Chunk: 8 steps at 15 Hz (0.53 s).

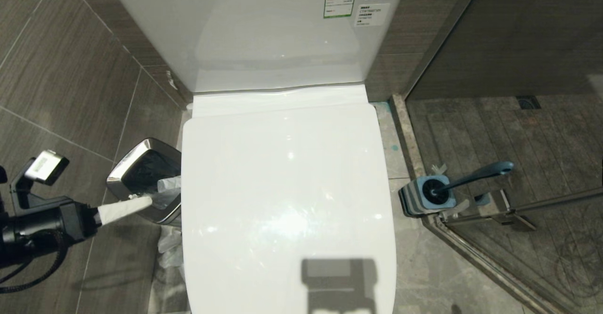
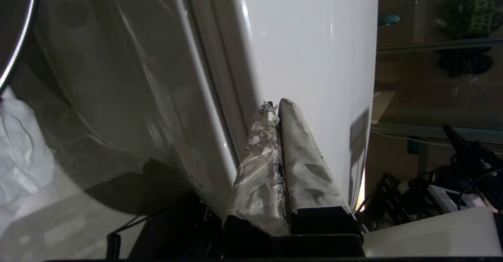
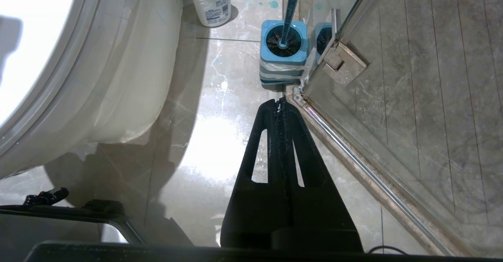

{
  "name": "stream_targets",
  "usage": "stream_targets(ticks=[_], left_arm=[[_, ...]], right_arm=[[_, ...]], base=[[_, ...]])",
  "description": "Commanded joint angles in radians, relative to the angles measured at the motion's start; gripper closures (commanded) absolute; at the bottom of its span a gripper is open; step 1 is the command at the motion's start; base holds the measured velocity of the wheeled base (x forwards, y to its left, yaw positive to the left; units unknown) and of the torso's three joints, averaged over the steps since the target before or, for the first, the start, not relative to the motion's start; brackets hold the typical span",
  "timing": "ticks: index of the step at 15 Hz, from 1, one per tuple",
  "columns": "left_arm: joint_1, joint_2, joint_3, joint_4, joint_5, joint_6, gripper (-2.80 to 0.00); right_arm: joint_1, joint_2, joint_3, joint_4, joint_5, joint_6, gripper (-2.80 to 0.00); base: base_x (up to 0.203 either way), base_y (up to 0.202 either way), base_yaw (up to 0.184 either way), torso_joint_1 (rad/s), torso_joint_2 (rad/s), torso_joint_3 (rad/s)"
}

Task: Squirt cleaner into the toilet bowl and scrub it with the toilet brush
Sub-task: Use the left hand to lift the toilet lid slightly

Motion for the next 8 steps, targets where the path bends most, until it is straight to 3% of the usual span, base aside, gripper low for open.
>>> stream_targets(ticks=[1, 4, 8], left_arm=[[0.007, 0.076, 0.092, -0.055, -0.024, 0.002, 0.0], [0.008, 0.132, 0.222, -0.227, -0.093, 0.009, 0.0], [0.054, 0.222, 0.279, -0.375, -0.103, 0.009, 0.0]], right_arm=[[-0.001, 0.001, 0.0, 0.0, 0.0, -0.001, 0.0], [0.0, 0.001, 0.0, -0.001, 0.0, -0.001, 0.0], [0.0, 0.001, 0.0, 0.0, 0.0, -0.001, 0.0]], base=[[0.0, 0.0, 0.0, 0.0, 0.0, 0.0], [0.0, 0.0, 0.0, 0.0, 0.0, 0.0], [0.0, 0.0, 0.0, 0.0, 0.0, 0.0]])
